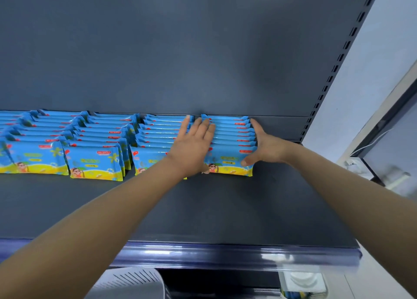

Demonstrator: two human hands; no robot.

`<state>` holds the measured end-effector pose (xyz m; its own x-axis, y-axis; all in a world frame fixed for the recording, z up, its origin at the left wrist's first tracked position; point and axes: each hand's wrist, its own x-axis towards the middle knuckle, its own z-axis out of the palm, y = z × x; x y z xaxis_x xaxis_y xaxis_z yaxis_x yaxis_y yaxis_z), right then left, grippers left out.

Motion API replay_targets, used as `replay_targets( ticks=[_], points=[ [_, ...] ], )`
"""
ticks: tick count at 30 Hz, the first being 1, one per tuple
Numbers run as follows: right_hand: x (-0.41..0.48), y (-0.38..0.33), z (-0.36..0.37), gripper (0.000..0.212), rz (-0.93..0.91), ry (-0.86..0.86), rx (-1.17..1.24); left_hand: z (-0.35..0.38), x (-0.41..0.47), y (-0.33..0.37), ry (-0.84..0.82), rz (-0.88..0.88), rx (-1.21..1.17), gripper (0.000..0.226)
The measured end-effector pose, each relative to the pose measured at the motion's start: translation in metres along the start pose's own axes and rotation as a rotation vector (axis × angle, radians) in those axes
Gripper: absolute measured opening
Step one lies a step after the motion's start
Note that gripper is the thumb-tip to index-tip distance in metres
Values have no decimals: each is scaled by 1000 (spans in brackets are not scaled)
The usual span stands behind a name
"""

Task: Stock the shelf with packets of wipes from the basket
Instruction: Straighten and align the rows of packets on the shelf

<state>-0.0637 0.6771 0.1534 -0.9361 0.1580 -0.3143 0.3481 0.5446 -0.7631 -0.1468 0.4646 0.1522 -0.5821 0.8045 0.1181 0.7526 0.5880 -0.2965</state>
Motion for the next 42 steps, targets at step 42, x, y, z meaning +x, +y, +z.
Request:
replay_targets(
  ticks=[42],
  points=[
    [-1, -23, 36, 76, 79, 331, 474, -2, -2, -21, -116, -38, -318, 113]
  ],
)
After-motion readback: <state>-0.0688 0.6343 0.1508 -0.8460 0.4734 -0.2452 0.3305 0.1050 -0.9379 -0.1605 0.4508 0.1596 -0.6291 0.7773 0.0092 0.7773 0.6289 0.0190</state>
